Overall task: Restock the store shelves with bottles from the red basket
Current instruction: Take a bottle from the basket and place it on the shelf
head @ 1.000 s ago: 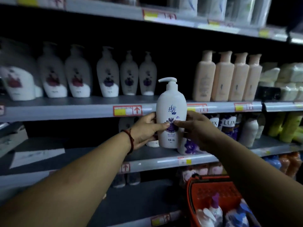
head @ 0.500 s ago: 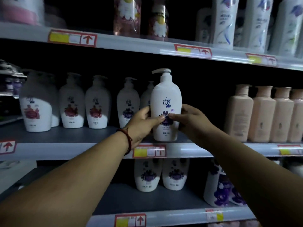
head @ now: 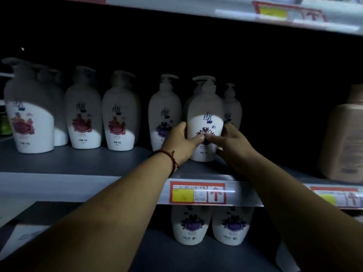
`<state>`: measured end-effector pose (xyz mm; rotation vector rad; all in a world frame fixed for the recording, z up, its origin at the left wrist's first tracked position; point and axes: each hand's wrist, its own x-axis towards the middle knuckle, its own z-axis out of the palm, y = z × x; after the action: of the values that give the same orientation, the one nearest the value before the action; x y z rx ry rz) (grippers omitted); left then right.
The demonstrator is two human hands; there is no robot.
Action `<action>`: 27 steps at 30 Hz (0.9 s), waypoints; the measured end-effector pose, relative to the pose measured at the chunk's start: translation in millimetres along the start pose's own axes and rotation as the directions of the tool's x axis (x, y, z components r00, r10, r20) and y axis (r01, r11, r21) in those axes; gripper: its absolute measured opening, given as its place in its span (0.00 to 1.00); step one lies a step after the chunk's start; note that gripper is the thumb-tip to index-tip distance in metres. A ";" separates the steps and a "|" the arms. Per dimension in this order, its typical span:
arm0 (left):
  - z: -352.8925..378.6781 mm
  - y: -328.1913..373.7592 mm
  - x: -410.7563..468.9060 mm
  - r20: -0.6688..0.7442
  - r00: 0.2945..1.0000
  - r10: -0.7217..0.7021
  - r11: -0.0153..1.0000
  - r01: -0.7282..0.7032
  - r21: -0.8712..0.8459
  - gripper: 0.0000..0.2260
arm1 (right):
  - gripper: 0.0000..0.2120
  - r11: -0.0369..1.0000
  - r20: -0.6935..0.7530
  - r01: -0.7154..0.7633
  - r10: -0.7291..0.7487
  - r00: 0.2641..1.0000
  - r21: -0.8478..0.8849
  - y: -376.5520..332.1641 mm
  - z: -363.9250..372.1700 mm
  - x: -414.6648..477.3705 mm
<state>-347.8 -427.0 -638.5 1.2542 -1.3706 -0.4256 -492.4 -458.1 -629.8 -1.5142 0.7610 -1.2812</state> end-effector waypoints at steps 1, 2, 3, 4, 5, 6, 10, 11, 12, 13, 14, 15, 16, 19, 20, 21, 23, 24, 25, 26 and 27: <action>0.1 -0.8 -0.7 -0.002 1.000 -0.011 0.998 0.011 0.060 0.23 | 0.19 0.998 -0.011 0.001 -0.001 1.000 -0.058 5.1 -1.2 2.9; -0.4 -1.8 -0.9 0.004 0.999 -0.038 0.992 0.037 0.122 0.27 | 0.22 0.991 -0.019 -0.005 0.002 1.000 -0.137 9.3 -1.6 4.4; -1.4 -1.4 -1.8 0.017 0.997 -0.076 0.979 0.071 0.189 0.30 | 0.23 0.974 -0.036 -0.012 0.004 0.999 -0.225 13.1 -1.8 6.1; -1.5 -1.6 -2.0 0.025 0.993 -0.112 0.960 0.102 0.262 0.28 | 0.23 0.948 -0.055 -0.017 0.000 0.998 -0.317 15.8 -1.9 7.8; -1.7 -2.1 -2.0 0.015 0.990 -0.140 0.939 0.128 0.319 0.24 | 0.22 0.911 -0.069 -0.019 -0.010 0.998 -0.411 17.0 -2.2 9.1; -2.1 -3.4 -0.9 -0.010 0.988 -0.154 0.921 0.147 0.361 0.19 | 0.21 0.864 -0.075 -0.019 -0.022 0.997 -0.503 16.9 -2.1 10.3; -3.8 -5.4 0.0 -0.085 0.982 -0.168 0.915 0.188 0.357 0.11 | 0.17 0.722 -0.059 -0.017 -0.033 0.998 -0.692 12.9 0.4 11.8; -4.1 -6.2 0.0 -0.087 0.980 -0.178 0.916 0.197 0.349 0.10 | 0.18 0.684 -0.052 -0.024 -0.020 0.998 -0.729 12.3 1.8 12.0; -4.6 -7.4 0.6 -0.089 0.978 -0.188 0.916 0.207 0.344 0.08 | 0.19 0.649 -0.041 -0.028 -0.005 0.999 -0.760 12.2 3.6 12.6; -5.5 -8.1 0.7 -0.088 0.977 -0.193 0.916 0.211 0.341 0.06 | 0.19 0.621 -0.033 -0.035 0.015 0.999 -0.783 12.1 5.6 13.3; -6.2 -8.0 0.4 -0.083 0.977 -0.197 0.914 0.213 0.345 0.04 | 0.20 0.605 -0.031 -0.042 0.028 0.999 -0.795 12.9 7.2 14.7; -6.5 -8.3 0.4 -0.074 0.977 -0.201 0.912 0.214 0.351 0.04 | 0.20 0.596 -0.034 -0.049 0.035 0.999 -0.801 13.7 8.1 16.0; -6.6 -8.4 0.2 -0.067 0.976 -0.206 0.910 0.216 0.355 0.04 | 0.21 0.585 -0.036 -0.051 0.037 0.999 -0.809 14.7 8.5 17.4; -6.9 -6.9 -1.2 -0.050 0.976 -0.214 0.907 0.217 0.362 0.06 | 0.22 0.556 -0.037 -0.055 0.042 0.998 -0.830 16.9 8.9 19.5; -7.2 -6.4 -1.2 -0.048 0.975 -0.216 0.907 0.218 0.361 0.06 | 0.22 0.551 -0.037 -0.057 0.047 0.998 -0.833 17.3 9.1 20.3; -7.5 -6.9 -0.7 -0.049 0.974 -0.220 0.907 0.222 0.357 0.05 | 0.22 0.545 -0.035 -0.058 0.052 0.998 -0.837 17.4 9.2 20.3; -7.9 -7.0 -1.2 -0.045 0.973 -0.226 0.910 0.228 0.346 0.05 | 0.22 0.525 -0.028 -0.054 0.058 0.998 -0.849 18.0 9.7 21.3; -7.7 -7.1 -1.7 -0.040 0.973 -0.225 0.911 0.225 0.345 0.05 | 0.23 0.518 -0.027 -0.056 0.064 0.998 -0.854 18.6 9.4 22.3; -7.2 -6.8 -2.2 -0.036 0.974 -0.225 0.909 0.223 0.352 0.06 | 0.23 0.516 -0.027 -0.062 0.074 0.997 -0.854 18.7 8.8 23.4; -7.4 -5.5 -2.4 -0.035 0.974 -0.226 0.905 0.223 0.361 0.07 | 0.22 0.515 -0.023 -0.064 0.085 0.996 -0.855 18.1 8.7 23.8; -8.2 -3.9 -2.4 -0.030 0.972 -0.234 0.902 0.228 0.366 0.08 | 0.22 0.515 -0.016 -0.065 0.101 0.995 -0.855 16.8 9.3 23.6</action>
<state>-339.6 -423.0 -640.8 1.7380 -1.3578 -0.3494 -475.5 -482.3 -636.9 -2.2273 1.5849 -0.7774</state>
